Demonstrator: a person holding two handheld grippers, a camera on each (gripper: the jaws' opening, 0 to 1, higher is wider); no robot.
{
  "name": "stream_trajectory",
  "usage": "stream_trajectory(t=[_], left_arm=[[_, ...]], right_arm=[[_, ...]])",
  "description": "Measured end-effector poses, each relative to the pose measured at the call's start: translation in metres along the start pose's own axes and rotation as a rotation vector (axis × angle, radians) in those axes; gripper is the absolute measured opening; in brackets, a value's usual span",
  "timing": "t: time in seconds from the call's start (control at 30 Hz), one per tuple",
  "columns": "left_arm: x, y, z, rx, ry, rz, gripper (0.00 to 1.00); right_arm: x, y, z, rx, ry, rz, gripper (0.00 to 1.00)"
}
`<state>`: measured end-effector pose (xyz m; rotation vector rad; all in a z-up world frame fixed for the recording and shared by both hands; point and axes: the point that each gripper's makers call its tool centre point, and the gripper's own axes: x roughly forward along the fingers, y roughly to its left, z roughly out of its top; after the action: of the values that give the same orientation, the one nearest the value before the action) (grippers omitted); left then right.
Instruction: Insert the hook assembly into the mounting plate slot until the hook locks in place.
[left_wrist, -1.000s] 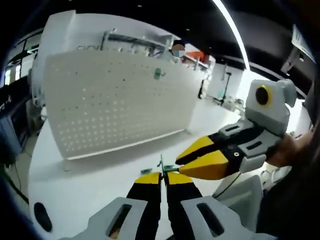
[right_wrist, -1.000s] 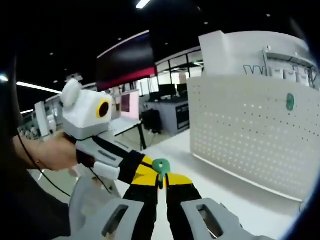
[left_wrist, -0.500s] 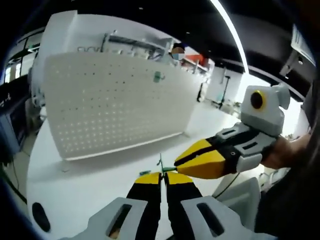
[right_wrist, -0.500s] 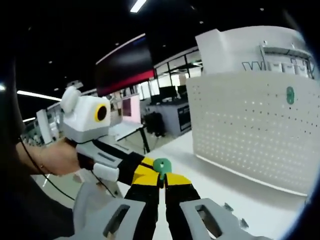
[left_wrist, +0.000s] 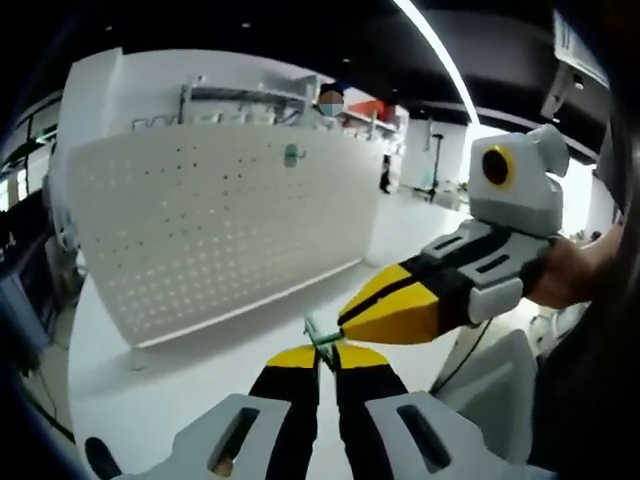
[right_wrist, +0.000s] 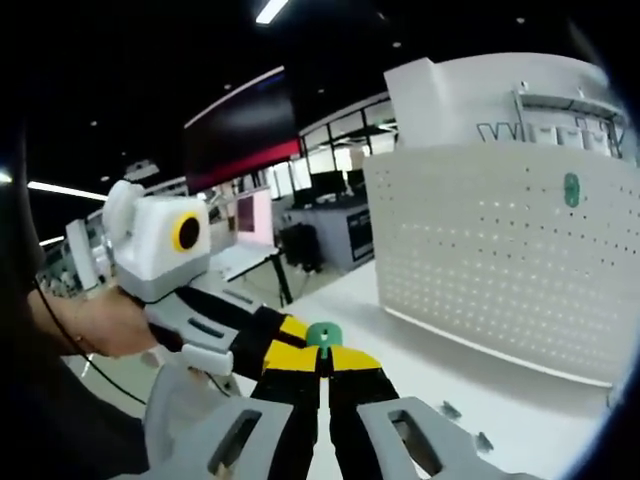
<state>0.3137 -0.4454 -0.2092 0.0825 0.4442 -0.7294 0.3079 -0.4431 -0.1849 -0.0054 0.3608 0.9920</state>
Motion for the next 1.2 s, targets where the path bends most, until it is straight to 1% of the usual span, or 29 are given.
stream_trajectory(t=[0.1, 0.13, 0.17, 0.27, 0.3, 0.33, 0.37, 0.4, 0.43, 0.47, 0.53, 0.57, 0.63, 0.87, 0.93, 1.03, 1.13, 1.2], left_arm=[[-0.001, 0.0, 0.0, 0.023, 0.001, -0.001, 0.06], [-0.001, 0.0, -0.001, 0.023, 0.004, 0.001, 0.08], [-0.001, 0.002, -0.003, 0.028, 0.014, 0.009, 0.13], [-0.002, 0.006, -0.006, 0.019, 0.014, 0.028, 0.28], [-0.002, 0.005, -0.005, -0.003, 0.006, 0.021, 0.32], [-0.002, 0.002, -0.002, -0.048, -0.023, 0.001, 0.36], [-0.003, 0.001, 0.001, -0.07, -0.045, -0.009, 0.41], [-0.004, 0.001, 0.003, -0.101, -0.061, -0.008, 0.46], [-0.004, 0.003, 0.002, -0.095, -0.061, -0.003, 0.51], [-0.004, 0.003, 0.002, -0.095, -0.06, 0.0, 0.58], [-0.003, 0.003, 0.0, -0.088, -0.054, 0.011, 0.67], [-0.004, 0.004, -0.001, -0.09, -0.044, 0.016, 0.69], [-0.003, 0.001, -0.002, -0.108, -0.027, 0.007, 0.71], [-0.002, -0.003, 0.005, -0.11, -0.039, 0.001, 0.89], [-0.002, -0.005, 0.005, -0.107, -0.04, -0.006, 0.92], [-0.003, -0.007, 0.009, -0.109, -0.058, -0.017, 0.94], [-0.003, -0.007, 0.015, -0.124, -0.087, -0.016, 1.0], [-0.004, -0.007, 0.016, -0.122, -0.1, -0.016, 1.0]], right_arm=[[-0.001, -0.002, 0.001, 0.001, -0.003, -0.006, 0.0], [-0.001, -0.003, 0.002, 0.001, -0.005, -0.008, 0.0], [-0.002, -0.004, 0.003, 0.002, -0.009, -0.011, 0.0], [-0.004, -0.01, 0.004, 0.002, -0.009, -0.023, 0.0], [-0.005, -0.012, 0.004, 0.003, -0.01, -0.027, 0.0], [-0.005, -0.013, 0.004, 0.004, -0.011, -0.031, 0.0], [-0.006, -0.015, 0.004, 0.004, -0.011, -0.035, 0.0], [-0.006, -0.016, 0.004, 0.005, -0.009, -0.039, 0.0], [-0.007, -0.018, 0.004, 0.006, -0.01, -0.042, 0.0], [-0.007, -0.019, 0.004, 0.005, -0.01, -0.047, 0.0], [-0.007, -0.022, 0.005, 0.007, -0.013, -0.052, 0.0], [-0.008, -0.022, 0.005, 0.008, -0.015, -0.054, 0.0], [-0.007, -0.023, 0.003, 0.005, -0.011, -0.056, 0.0], [-0.006, -0.024, 0.0, 0.012, -0.007, -0.059, 0.0], [-0.005, -0.025, -0.001, 0.021, -0.005, -0.057, 0.0], [-0.005, -0.027, -0.001, 0.015, -0.004, -0.064, 0.0], [-0.004, -0.03, 0.001, 0.005, -0.007, -0.073, 0.0], [-0.004, -0.033, 0.003, 0.0, -0.013, -0.082, 0.0]])
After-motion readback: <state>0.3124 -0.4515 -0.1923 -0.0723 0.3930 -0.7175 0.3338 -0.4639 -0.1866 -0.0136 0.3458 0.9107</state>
